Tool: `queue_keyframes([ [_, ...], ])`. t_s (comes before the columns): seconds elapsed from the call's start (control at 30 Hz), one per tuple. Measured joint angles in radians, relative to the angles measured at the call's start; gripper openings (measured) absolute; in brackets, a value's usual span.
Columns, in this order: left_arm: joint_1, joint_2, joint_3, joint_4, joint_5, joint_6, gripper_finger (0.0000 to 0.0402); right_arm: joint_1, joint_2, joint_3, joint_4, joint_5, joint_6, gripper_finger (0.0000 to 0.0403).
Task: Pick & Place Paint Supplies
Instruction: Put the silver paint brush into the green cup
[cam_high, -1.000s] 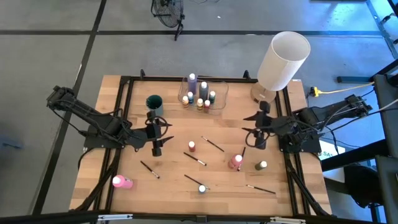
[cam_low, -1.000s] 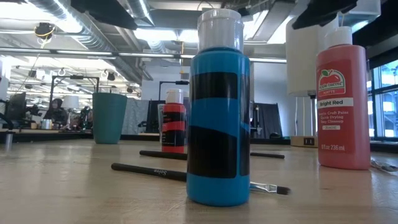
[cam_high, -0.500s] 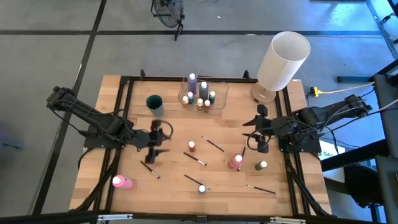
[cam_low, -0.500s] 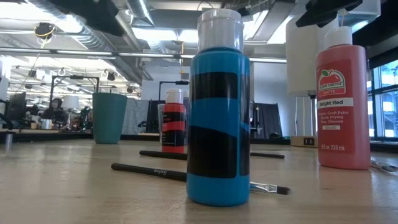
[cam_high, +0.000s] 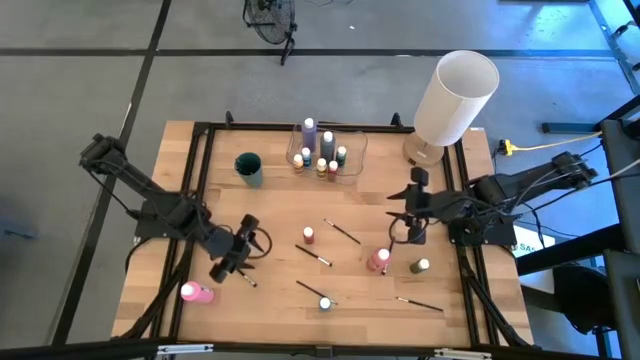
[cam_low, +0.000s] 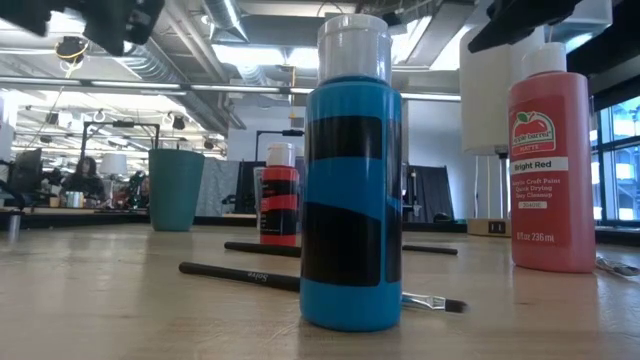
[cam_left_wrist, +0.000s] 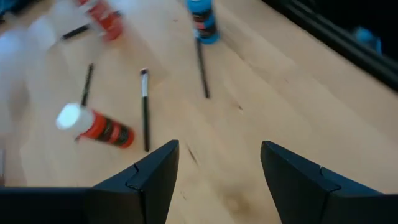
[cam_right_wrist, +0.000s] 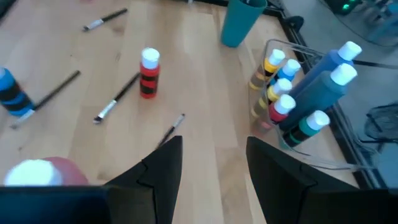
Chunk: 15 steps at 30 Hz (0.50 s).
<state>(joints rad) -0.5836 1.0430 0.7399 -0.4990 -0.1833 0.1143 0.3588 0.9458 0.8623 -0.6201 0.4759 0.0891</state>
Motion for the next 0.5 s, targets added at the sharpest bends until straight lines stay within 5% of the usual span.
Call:
queue_keyframes([
  [0.23, -0.071, 0.080, 0.000, 0.014, 0.002, 0.185, 0.0223, 0.000, 0.048, 0.000, -0.001, 0.003, 0.000, 0.0180],
  [0.5, -0.116, 0.211, 0.044, 0.076, -0.233, -0.043, 0.0223, 0.000, 0.065, 0.000, 0.001, 0.003, 0.000, 0.0180],
])
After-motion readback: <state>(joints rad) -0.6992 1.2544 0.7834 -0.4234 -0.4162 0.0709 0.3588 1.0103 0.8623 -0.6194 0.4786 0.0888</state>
